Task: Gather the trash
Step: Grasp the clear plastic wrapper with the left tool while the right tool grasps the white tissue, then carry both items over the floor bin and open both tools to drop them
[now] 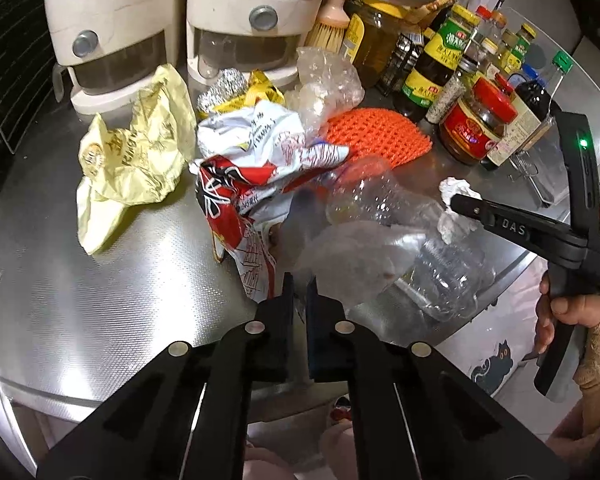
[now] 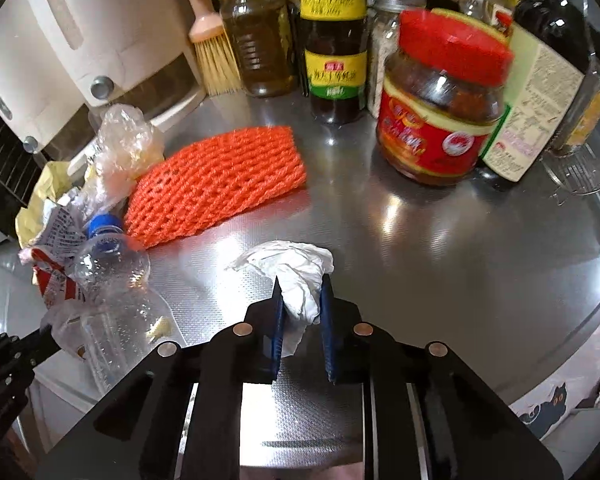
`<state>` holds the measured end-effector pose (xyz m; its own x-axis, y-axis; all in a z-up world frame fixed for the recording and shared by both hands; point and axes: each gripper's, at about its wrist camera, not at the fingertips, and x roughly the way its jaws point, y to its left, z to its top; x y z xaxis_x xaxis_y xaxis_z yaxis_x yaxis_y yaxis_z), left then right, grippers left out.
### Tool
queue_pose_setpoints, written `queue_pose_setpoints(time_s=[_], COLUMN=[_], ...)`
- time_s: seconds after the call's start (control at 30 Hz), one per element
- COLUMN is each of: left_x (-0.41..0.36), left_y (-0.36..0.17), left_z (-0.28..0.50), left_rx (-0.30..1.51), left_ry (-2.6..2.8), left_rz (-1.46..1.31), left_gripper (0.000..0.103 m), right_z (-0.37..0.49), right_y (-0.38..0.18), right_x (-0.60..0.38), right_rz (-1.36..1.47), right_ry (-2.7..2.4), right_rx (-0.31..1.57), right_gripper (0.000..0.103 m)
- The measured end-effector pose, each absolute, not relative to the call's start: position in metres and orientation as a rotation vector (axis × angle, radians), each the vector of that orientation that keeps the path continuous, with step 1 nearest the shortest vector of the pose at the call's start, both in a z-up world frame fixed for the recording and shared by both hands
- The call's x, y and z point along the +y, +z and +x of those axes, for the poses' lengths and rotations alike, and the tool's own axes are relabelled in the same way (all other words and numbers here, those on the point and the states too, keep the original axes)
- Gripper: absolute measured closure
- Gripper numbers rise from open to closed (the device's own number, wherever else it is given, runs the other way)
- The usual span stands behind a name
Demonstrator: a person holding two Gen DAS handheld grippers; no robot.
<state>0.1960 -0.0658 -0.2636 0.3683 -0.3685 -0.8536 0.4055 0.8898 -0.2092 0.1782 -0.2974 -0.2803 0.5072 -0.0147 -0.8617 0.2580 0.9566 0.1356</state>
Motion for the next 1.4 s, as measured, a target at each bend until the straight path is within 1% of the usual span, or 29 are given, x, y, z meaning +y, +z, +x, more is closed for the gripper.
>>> queue_pose_setpoints(time_s=[0.33, 0.47, 0.63, 1.03, 1.27, 1.4], left_x=[-0.051, -0.046, -0.037, -0.016, -0.011, -0.011], left_y=[-0.223, -0.215, -0.212, -0.227, -0.256, -0.285], left_z=[0.163, 0.142, 0.113, 0.041, 0.017, 0.011], left_rx=[0.981, 0.966, 0.96, 0.987, 1.037, 1.087], left_ry=[-0.458, -0.447, -0.414, -0.375, -0.369, -0.361], left_rz=[0.031, 0.039, 0.055, 0.045, 0.041, 0.039], left_gripper=[0.1, 0.1, 0.1, 0.1, 0.1, 0.1], right_z=[0.148, 0.131, 0.108, 0.034, 0.007, 0.002], right_y=[-0.236, -0.222, -0.217, -0.236, -0.27, -0.296], right_x=[-0.288, -0.276, -0.263, -0.232, -0.215, -0.206], right_rz=[0.259, 0.253, 0.252, 0.238, 0.242, 0.232], right_ry=[-0.135, -0.107, -0.075, -0.025, 0.016, 0.028], right_rx=[0.934, 0.911, 0.91, 0.958, 1.038, 1.09], right_gripper=[0.086, 0.086, 0.086, 0.086, 0.086, 0.086])
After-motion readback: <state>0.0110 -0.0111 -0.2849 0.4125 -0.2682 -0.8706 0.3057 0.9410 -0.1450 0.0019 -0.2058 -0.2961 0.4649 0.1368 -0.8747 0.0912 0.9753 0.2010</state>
